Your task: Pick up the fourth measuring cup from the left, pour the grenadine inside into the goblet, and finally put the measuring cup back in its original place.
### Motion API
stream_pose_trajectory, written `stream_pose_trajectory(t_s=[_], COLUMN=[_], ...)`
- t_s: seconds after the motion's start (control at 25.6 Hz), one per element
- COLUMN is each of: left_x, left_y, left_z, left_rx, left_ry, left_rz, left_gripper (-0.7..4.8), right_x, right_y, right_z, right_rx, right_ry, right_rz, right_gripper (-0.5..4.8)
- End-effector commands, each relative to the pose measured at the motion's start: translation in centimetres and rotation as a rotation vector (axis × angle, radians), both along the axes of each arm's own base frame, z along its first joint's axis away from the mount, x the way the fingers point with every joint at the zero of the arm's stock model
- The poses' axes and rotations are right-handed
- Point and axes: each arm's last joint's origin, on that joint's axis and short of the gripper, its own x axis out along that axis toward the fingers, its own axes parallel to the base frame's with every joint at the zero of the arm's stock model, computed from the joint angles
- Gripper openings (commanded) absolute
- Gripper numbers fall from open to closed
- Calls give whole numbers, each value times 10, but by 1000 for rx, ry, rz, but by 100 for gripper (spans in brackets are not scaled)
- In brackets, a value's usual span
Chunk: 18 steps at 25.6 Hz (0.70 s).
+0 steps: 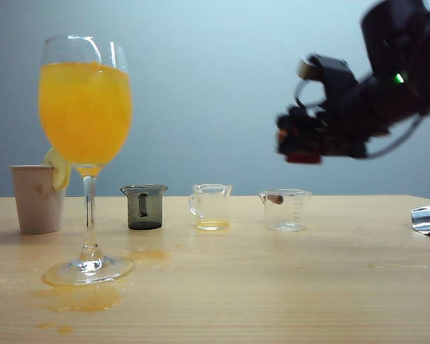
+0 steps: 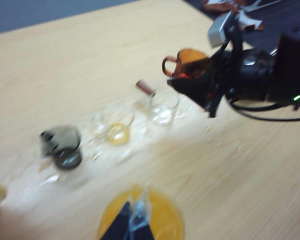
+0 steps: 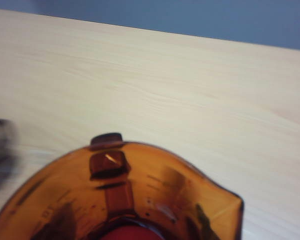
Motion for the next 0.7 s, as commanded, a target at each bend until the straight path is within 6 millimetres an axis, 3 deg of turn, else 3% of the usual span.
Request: stream_pose_trajectory(t_s=[0.04, 0.23, 0.39, 0.7], left_x=[-17, -30, -31, -37], left_y=[11, 19, 20, 20], left_z=[-2, -7, -10, -13], left_rx=[41, 40, 58, 52], left_ry=[43, 125, 157, 212], left_rz=[45, 112, 109, 5], left_gripper=[-5, -5, -5, -5], right_x=[-7, -31, -54, -62], right_y=[28, 93, 126, 133], right_z=[37, 89, 104, 103], right_rx=[30, 60, -34, -116], right_ry=[-35, -89, -158, -210], right_rz=[118, 307, 383, 420], right_gripper=[104, 104, 104, 104])
